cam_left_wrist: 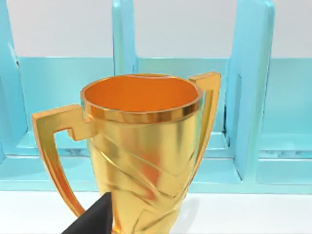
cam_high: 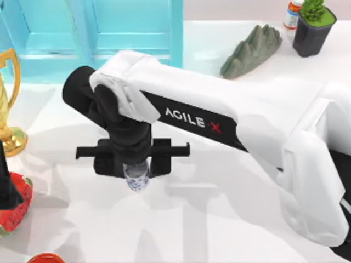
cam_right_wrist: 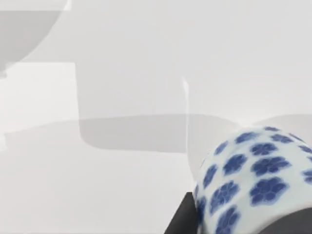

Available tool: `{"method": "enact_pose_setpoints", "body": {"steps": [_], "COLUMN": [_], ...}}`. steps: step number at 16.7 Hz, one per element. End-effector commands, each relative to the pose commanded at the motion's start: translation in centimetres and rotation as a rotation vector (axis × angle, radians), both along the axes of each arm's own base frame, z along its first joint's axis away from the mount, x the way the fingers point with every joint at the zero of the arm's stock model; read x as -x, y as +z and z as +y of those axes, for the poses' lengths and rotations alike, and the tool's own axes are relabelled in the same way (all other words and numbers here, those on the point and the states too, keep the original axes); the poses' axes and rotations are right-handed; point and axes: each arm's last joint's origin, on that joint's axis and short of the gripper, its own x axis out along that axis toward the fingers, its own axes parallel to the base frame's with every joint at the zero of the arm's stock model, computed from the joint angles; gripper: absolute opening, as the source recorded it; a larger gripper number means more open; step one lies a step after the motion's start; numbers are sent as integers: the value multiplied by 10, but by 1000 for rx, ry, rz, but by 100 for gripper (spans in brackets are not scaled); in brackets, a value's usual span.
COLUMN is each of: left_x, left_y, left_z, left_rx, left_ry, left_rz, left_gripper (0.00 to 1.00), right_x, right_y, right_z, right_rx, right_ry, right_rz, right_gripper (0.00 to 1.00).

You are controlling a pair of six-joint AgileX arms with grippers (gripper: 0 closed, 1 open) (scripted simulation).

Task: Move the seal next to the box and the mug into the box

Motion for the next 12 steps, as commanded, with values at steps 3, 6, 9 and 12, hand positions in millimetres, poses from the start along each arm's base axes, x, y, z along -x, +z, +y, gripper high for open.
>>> {"method": "enact_pose_setpoints", "body": {"steps": [3, 6, 9, 12], "left_x": [0, 0, 0, 0], "left_y": [0, 0, 0, 0], "left_z": [0, 0, 0, 0], "left_rx": [0, 0, 0, 0], "left_ry": [0, 0, 0, 0], "left_rz": [0, 0, 0, 0], "left_gripper": [100, 100, 100, 100], "right_x": [0, 0, 1, -2], "right_y": [0, 0, 0, 10], "right_z": [0, 0, 1, -9], "right_rx": [0, 0, 0, 1], "right_ry": [0, 0, 1, -1], "right_rz": [0, 0, 1, -1], "right_gripper": [0, 0, 0, 0]}}
